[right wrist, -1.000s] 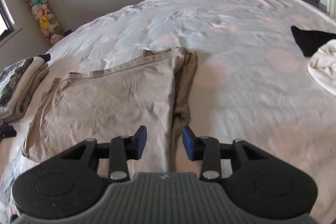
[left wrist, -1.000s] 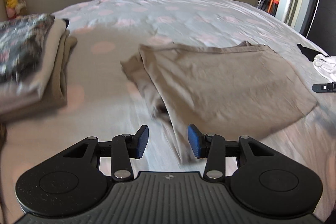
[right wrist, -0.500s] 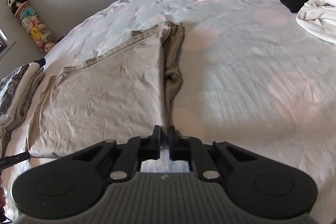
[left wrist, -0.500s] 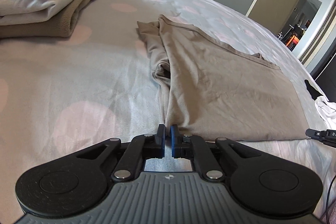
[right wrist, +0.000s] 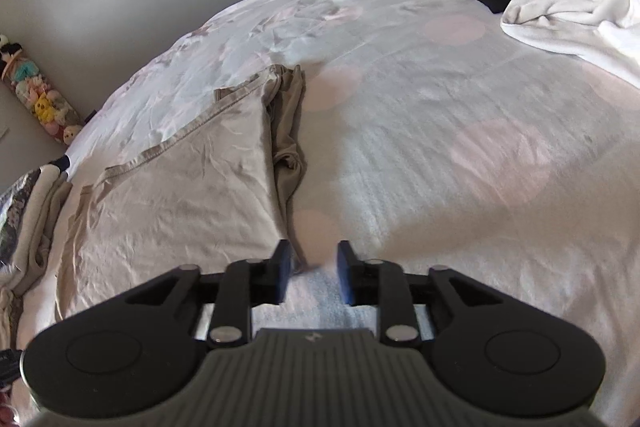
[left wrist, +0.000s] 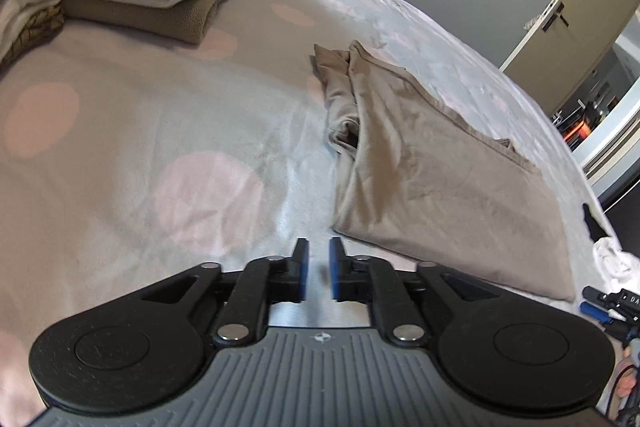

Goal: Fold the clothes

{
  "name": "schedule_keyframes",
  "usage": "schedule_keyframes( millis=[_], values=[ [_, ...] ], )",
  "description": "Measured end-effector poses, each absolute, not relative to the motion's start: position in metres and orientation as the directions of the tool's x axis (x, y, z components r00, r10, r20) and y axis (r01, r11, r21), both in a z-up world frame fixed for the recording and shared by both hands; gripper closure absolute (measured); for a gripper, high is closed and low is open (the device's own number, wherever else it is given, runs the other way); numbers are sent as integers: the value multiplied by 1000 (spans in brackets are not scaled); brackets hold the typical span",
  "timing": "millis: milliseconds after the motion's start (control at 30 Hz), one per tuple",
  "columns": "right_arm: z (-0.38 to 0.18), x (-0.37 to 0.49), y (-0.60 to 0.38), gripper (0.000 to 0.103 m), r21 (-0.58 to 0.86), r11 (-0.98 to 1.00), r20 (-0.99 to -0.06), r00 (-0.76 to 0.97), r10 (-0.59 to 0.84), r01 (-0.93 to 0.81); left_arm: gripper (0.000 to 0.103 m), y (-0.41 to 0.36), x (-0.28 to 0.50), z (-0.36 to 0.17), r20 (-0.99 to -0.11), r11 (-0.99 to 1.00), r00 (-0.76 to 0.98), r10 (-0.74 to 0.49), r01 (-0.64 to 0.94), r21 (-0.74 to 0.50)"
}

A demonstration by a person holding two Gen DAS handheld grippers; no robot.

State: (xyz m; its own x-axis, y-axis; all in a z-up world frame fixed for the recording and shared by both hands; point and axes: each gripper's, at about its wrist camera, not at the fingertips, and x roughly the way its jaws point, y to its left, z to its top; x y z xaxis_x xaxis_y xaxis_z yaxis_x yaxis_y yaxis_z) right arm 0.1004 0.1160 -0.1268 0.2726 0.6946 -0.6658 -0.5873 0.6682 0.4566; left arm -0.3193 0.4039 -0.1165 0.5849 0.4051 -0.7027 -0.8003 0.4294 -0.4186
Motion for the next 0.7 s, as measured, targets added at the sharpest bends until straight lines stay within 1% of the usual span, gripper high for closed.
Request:
schedule_keyframes(
  millis=[100,200,400,633,700],
  values=[
    [-129,97,116,57,505,649,-656,235,717,-569,77,402,-314,-120,-696,402,600,394,-794,-457],
    [-136,96,121,57,525,649,-669,205,714,-550,76,405,-308,-125,-693,366,612,382,-788,-494],
    [-146,100,129,57,549,643,-668,182,722,-535,75,414,-301,-139,-678,320,624,388,-781,-536],
    [-151,100,148,57,530,603,-651,170,740,-596,76,427,-293,-146,-648,319,641,411,-767,-556],
    [-152,101,152,62,519,597,-649,173,741,-611,81,428,-289,-146,-653,335,630,420,-776,-534]
  ],
)
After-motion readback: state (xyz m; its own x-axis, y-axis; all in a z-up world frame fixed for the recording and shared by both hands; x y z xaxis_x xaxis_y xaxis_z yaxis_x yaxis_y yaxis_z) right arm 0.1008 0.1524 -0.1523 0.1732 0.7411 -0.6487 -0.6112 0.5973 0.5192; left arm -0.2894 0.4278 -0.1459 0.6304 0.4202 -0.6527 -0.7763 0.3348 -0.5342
